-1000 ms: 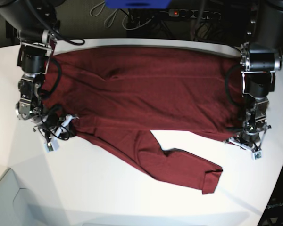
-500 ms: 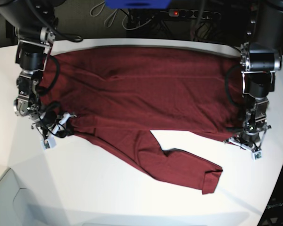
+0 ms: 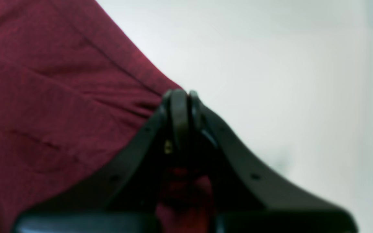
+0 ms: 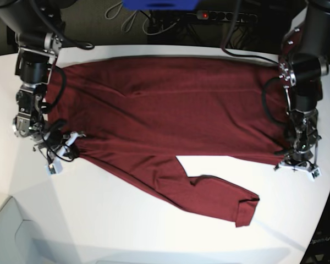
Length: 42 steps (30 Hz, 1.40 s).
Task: Layout the t-shirt on the table in an organized manner, then fold the t-shirt properly
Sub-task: 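Lift the grasped shirt edges with both grippers and fold toward the collar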
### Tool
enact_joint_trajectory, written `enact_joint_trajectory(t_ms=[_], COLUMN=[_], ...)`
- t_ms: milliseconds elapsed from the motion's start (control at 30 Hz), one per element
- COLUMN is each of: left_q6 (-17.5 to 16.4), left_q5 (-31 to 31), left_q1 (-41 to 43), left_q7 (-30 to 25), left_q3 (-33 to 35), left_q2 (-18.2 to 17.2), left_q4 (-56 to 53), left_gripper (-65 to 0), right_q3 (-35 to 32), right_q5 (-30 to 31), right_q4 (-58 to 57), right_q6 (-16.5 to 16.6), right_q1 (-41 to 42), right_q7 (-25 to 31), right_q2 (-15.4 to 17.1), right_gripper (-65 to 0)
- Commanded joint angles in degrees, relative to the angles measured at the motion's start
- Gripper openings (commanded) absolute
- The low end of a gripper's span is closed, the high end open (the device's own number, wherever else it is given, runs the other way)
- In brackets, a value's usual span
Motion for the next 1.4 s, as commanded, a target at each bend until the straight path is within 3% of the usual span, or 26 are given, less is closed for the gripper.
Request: enact_joint_trajectory(t_ms=[0, 200, 500, 833, 1267, 1367], left_q6=[0.1, 0.1, 0.1, 0.1, 0.1, 0.1], left_q5=[0.0, 0.0, 0.0, 0.0, 0.0, 0.0], left_q1=[-1.9, 0.8, 1.4, 1.4, 1.4, 2.0], left_q7=[-1.9, -1.6, -1.6, -1.6, -1.6, -1.5], left_q3=[0.1, 0.1, 0.2, 0.2, -0.1, 0.2], left_q2=[-0.8, -0.3, 0.6, 0.7, 1.7, 1.7], left_q4=[3.1, 11.3, 12.7, 12.5, 12.4, 12.5], left_gripper=[-64.9, -64.9, -64.9, -64.9, -64.9, -64.9], right_q3=[1.1, 8.1, 14.7, 14.6, 15.0, 14.9], right_q5=[0.7, 0.8, 0.8, 0.7, 0.8, 0.8], right_q4=[1.0, 1.1, 1.1, 0.7, 1.1, 5.6], right_q6=[-0.2, -0.2, -0.2, -0.2, -0.2, -0.2], right_q1=[1.8, 2.9, 3.6, 4.2, 3.9, 0.8], right_q7=[1.2, 4.8, 5.9, 5.9, 5.4, 5.4], right_q2=[0.8, 0.0, -0.8, -2.3, -1.9, -1.8], right_gripper=[-65.0, -65.0, -65.0, -65.0, -65.0, -65.0])
